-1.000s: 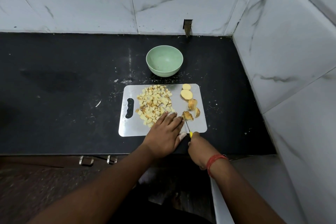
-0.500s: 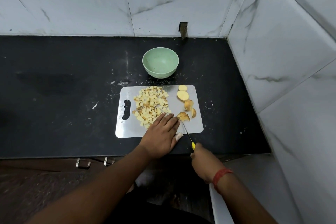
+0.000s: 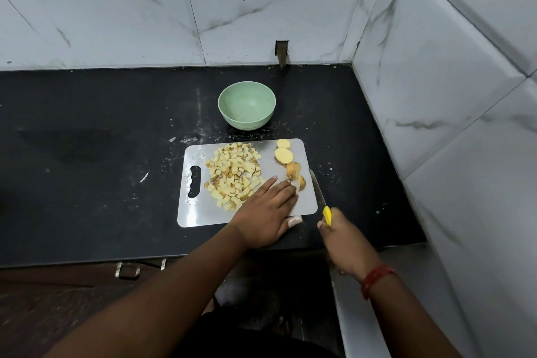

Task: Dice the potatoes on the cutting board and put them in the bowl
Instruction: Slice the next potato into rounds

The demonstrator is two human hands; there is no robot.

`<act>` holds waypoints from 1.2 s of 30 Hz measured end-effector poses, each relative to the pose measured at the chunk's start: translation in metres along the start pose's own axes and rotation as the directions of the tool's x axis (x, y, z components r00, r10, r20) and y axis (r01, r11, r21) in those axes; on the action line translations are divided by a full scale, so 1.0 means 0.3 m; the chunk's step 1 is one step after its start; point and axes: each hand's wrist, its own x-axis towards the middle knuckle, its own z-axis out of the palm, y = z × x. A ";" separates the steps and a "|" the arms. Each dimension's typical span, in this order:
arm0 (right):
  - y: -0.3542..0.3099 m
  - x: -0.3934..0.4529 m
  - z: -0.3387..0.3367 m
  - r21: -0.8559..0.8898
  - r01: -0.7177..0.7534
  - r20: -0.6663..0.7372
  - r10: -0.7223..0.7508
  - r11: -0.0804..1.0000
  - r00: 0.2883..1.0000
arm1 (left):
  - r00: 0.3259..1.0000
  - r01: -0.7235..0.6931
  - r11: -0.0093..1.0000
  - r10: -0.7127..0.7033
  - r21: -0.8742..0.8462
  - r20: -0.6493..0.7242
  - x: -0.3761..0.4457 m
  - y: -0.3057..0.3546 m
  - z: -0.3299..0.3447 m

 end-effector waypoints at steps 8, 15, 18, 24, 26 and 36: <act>-0.001 0.011 -0.007 -0.042 -0.033 0.050 0.035 0.999 0.998 | 0.992 0.126 0.992 -0.125 -0.001 0.019 -0.051 -0.093 0.010; -0.017 0.055 0.024 -0.245 -0.037 0.058 0.052 0.969 0.997 | 0.997 0.072 0.997 -0.072 -0.010 0.026 -0.028 -0.053 0.006; -0.014 0.060 0.038 -0.257 -0.021 0.088 0.045 0.966 0.995 | 0.995 0.087 0.996 -0.088 0.009 0.057 -0.023 -0.056 0.014; 0.006 0.060 0.024 -0.203 -0.007 0.067 0.021 0.979 0.998 | 0.990 0.135 0.991 -0.135 0.006 0.042 -0.044 -0.101 0.016; 0.012 0.064 0.020 -0.216 -0.023 0.041 0.033 0.976 0.999 | 0.995 0.102 0.995 -0.102 -0.017 0.016 -0.034 -0.087 0.008; -0.007 0.100 0.029 -0.222 -0.073 0.051 0.087 0.972 0.995 | 0.999 0.023 0.996 -0.019 -0.087 0.039 -0.001 -0.003 0.016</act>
